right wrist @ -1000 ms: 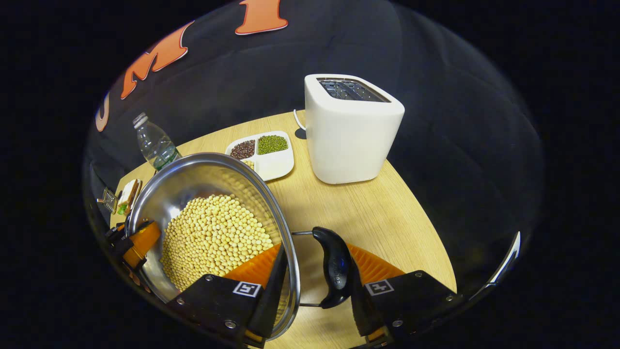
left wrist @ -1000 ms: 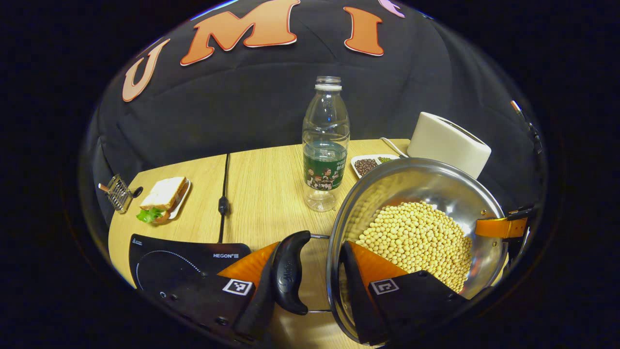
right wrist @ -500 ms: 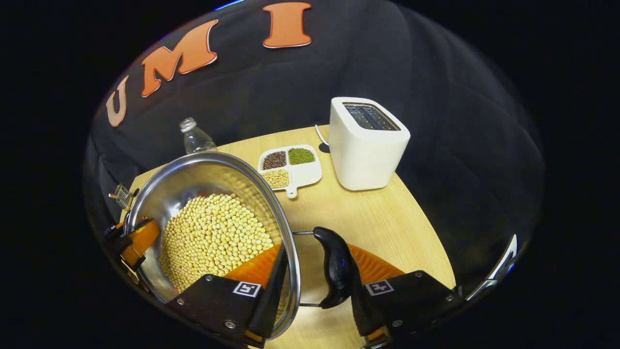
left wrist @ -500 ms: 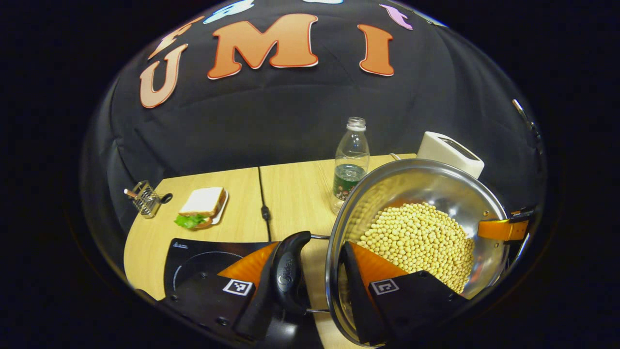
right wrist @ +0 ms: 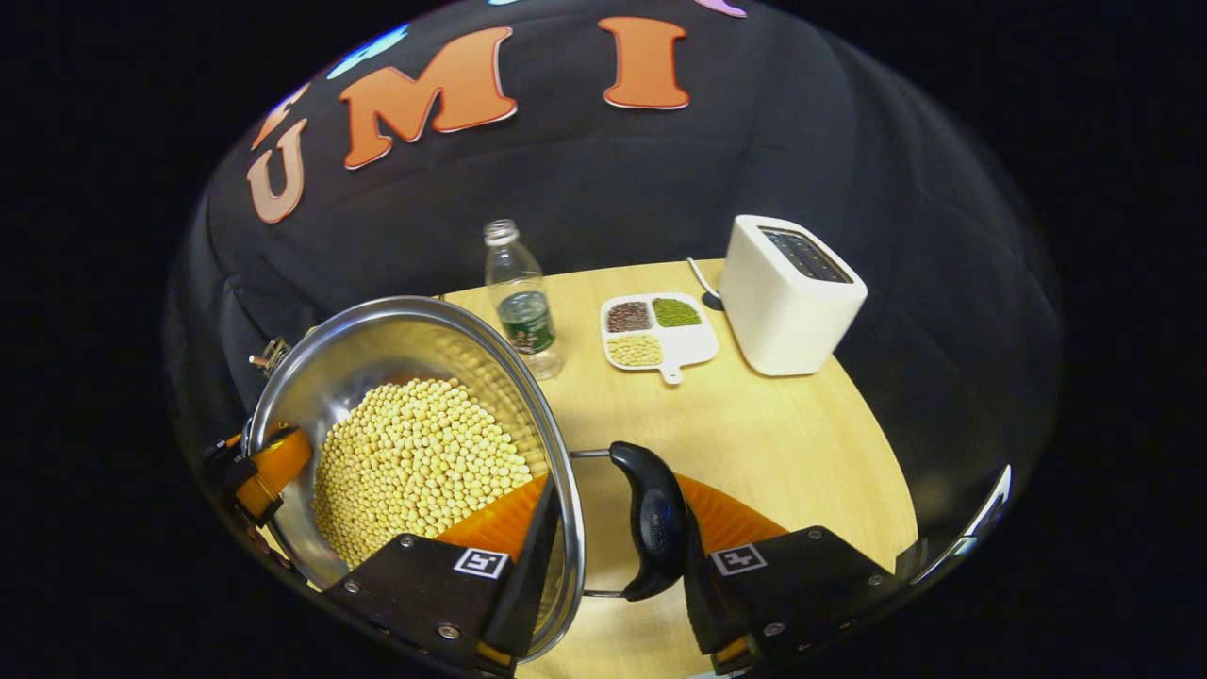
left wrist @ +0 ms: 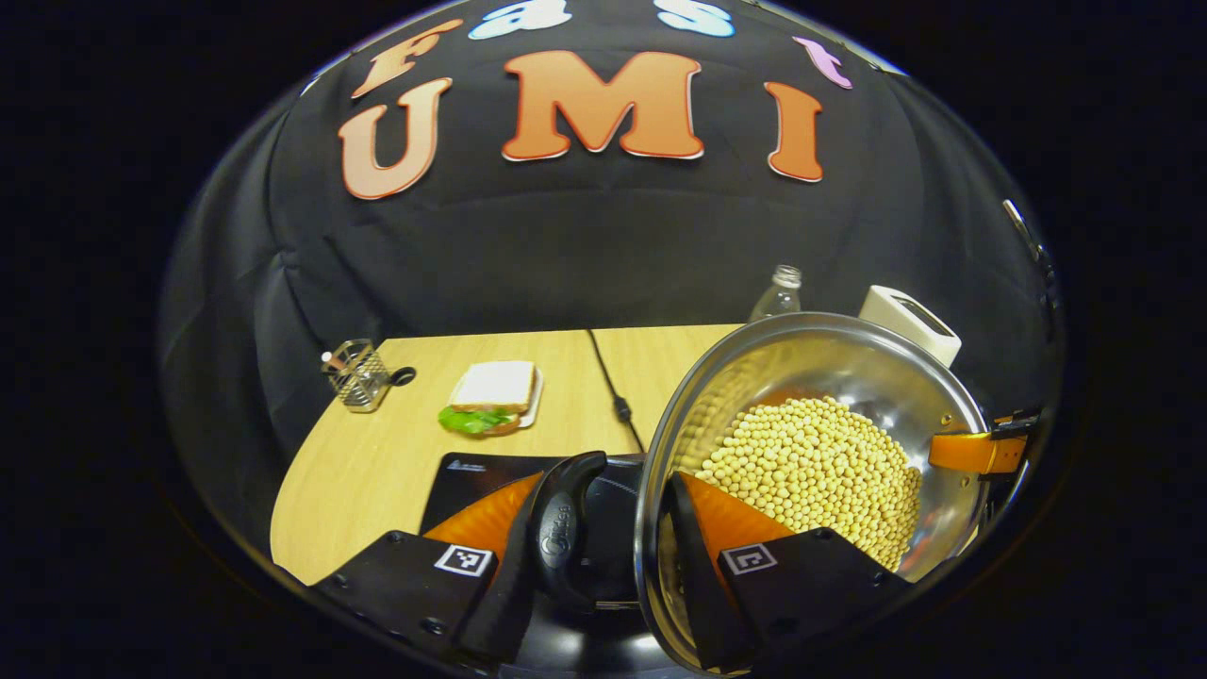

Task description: First push the handle of the pot to place it horizontally, then grasp the pot with both hands and set it on the induction cooktop.

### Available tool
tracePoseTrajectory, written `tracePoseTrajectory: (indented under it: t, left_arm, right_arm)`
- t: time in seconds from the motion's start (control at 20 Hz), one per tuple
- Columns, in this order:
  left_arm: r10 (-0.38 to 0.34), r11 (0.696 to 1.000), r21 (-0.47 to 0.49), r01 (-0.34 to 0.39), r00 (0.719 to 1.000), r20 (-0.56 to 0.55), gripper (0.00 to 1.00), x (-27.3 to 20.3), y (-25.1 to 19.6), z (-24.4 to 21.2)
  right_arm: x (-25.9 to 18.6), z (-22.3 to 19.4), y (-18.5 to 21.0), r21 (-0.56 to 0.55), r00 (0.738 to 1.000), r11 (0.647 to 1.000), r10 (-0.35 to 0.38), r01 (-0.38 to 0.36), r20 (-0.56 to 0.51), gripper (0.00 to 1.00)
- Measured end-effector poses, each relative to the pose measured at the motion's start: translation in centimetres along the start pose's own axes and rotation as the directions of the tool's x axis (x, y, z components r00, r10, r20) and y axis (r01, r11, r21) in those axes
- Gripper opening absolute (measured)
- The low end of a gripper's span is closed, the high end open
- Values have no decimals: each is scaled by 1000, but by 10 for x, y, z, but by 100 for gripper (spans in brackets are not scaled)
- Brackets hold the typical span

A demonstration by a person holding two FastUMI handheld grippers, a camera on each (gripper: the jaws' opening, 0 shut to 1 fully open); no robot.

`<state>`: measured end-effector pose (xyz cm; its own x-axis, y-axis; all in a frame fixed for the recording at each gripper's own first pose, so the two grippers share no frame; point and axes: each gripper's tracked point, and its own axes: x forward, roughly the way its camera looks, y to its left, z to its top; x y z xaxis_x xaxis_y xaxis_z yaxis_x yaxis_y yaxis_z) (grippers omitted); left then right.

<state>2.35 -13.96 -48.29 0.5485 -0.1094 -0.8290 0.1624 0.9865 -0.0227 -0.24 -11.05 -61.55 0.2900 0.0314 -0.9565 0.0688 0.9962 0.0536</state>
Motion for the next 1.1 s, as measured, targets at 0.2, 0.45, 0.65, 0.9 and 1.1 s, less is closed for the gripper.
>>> tracePoseTrajectory:
  t: [0.2, 0.45, 0.65, 0.9, 1.1]
  left_arm:
    - [54, 998, -24, -54, 999, -1, 71, -19, 61, -4]
    - [105, 993, -43, -106, 994, -19, 71, -23, 120, -11]
    - [136, 989, -53, -136, 991, -13, 70, -29, 150, -12]
    - [147, 987, -64, -149, 988, -38, 74, -24, 170, -25]
    - [137, 987, -84, -140, 989, -47, 74, -11, 176, -34]
  right_arm:
    - [5, 2, -1, -43, 999, 998, 44, -44, -2, 64]
    - [9, 3, -1, -83, 996, 993, 85, -86, -19, 64]
    - [11, 7, -6, -100, 994, 989, 109, -110, -16, 64]
    - [10, 8, -9, -107, 993, 987, 115, -119, -40, 64]
    - [0, 5, -4, -107, 994, 988, 105, -109, -42, 64]
